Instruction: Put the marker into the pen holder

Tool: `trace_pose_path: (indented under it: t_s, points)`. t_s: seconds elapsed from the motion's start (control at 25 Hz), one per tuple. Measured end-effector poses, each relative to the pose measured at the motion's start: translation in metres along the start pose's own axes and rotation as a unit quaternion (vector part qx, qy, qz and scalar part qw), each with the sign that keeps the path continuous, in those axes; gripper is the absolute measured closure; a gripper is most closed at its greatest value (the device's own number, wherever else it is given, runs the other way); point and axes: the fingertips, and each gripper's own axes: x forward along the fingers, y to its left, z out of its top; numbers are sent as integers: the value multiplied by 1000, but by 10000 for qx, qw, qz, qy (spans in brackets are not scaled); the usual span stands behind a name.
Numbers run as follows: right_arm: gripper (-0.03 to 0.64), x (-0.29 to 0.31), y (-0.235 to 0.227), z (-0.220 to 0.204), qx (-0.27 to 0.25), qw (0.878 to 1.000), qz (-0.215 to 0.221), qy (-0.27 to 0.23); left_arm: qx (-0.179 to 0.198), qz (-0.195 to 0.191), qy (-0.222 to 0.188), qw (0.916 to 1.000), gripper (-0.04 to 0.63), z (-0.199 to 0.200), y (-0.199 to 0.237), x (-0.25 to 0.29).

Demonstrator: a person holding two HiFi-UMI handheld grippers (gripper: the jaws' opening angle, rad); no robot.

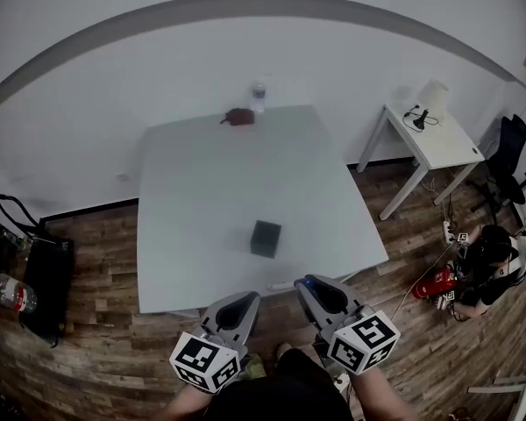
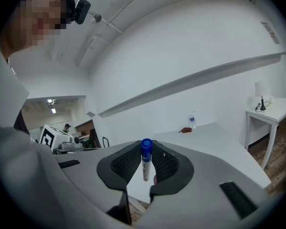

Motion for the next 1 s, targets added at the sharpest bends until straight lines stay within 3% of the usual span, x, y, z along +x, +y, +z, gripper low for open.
trace_pose_path:
  t_s: [0.24,0.52,1.0]
  points:
    - [546,53,-60,-6,89,9997,-217,77,-65,181,99,9998,589,1,18,17]
    - [546,138,-126,-50,185,9972,-202,690,-169,861,84,9961,588,13,58,35]
    - [546,215,-150,-155,-64,9789,118,2040,-699,1573,375,9844,589,-10,100,52]
